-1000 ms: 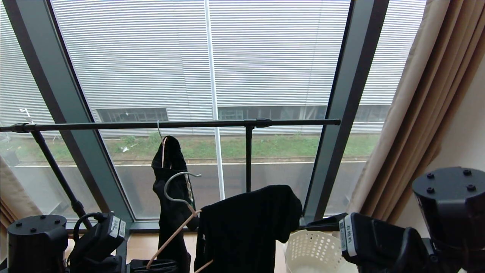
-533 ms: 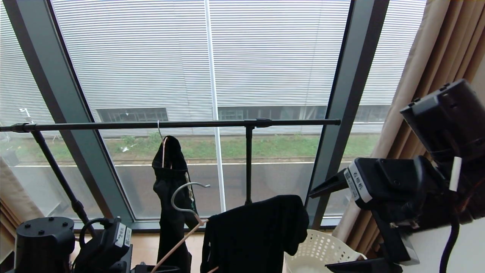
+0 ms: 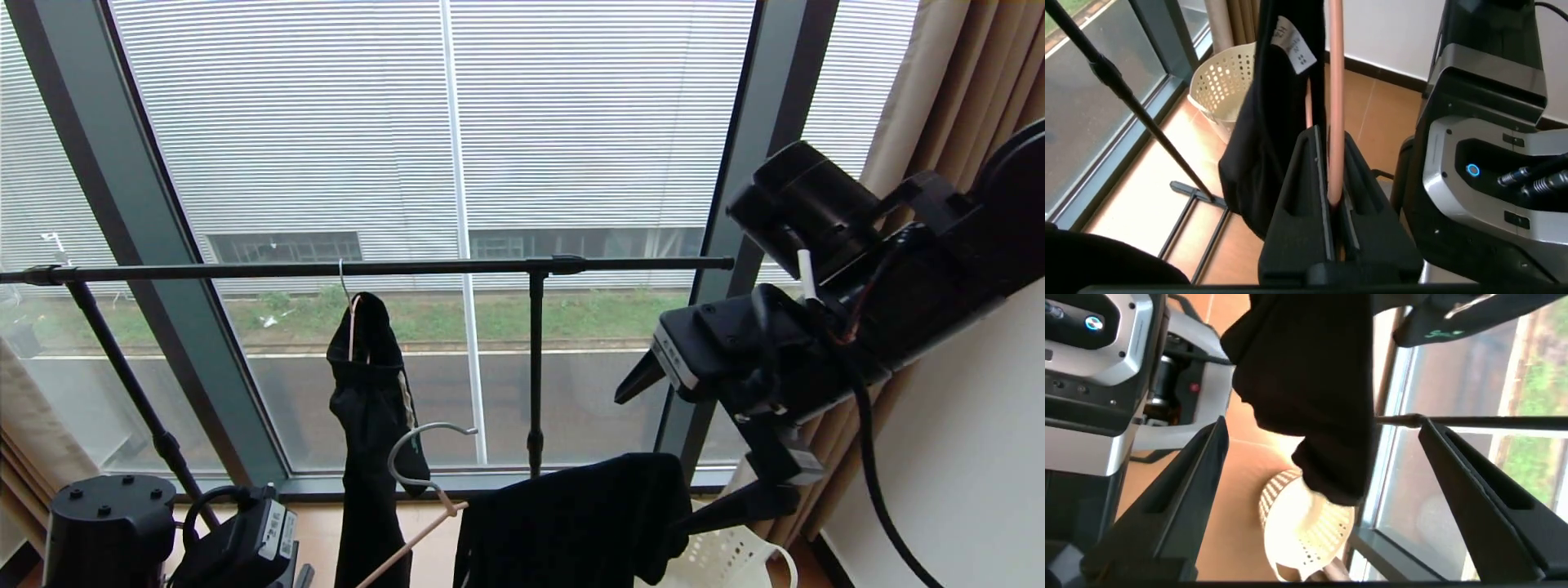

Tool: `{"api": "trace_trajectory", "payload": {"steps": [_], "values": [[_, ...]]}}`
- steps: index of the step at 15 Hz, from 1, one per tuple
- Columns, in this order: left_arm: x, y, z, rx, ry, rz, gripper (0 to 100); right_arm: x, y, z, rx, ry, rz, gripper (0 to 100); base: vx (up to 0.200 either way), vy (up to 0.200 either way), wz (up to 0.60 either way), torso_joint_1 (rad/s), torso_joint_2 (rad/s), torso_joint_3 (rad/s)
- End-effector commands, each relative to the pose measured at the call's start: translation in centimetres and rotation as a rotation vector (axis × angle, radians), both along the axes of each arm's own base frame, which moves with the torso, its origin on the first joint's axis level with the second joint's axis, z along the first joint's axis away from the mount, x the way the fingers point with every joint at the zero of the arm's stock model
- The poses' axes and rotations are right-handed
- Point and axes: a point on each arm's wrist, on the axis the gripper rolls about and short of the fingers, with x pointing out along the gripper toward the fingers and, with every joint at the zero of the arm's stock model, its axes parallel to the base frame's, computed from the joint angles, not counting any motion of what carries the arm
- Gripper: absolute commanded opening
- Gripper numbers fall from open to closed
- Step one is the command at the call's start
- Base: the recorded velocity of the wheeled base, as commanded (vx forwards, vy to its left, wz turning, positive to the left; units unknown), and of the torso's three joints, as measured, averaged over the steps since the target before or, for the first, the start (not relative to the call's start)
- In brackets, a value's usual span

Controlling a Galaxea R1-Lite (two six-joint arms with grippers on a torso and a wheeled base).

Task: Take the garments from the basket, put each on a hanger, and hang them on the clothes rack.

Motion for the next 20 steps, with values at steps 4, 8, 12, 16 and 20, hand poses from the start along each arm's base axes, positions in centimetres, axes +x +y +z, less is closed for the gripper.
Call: {"api": "trace_trajectory", "payload": {"steps": [4, 8, 12, 16, 20], "values": [[-0.2, -0.1, 0.3, -0.004, -0.014, -0.007, 0, 2.0, 3.8, -3.6, -0.057, 0.084, 0.045, 100, 0.000, 0.000, 0.00, 0.000, 0.00, 0.000], [-0.2, -0.1, 0.3, -0.004, -0.014, -0.007, 0, 2.0, 4.8, -5.0, -0.086, 0.117, 0.065, 100, 0.000, 0.000, 0.00, 0.000, 0.00, 0.000], [-0.3, -0.1, 0.4, -0.007, -0.023, -0.009, 0, 2.2, 4.9, -5.4, -0.090, 0.129, 0.061, 100, 0.000, 0.000, 0.00, 0.000, 0.00, 0.000], [-0.3, -0.1, 0.5, -0.009, -0.028, -0.010, 0, 2.6, 5.3, -6.0, -0.093, 0.142, 0.054, 100, 0.000, 0.000, 0.00, 0.000, 0.00, 0.000], [-0.3, -0.1, 0.5, -0.009, -0.028, -0.015, 0, 2.6, 5.4, -6.1, -0.094, 0.143, 0.055, 100, 0.000, 0.000, 0.00, 0.000, 0.00, 0.000]]}}
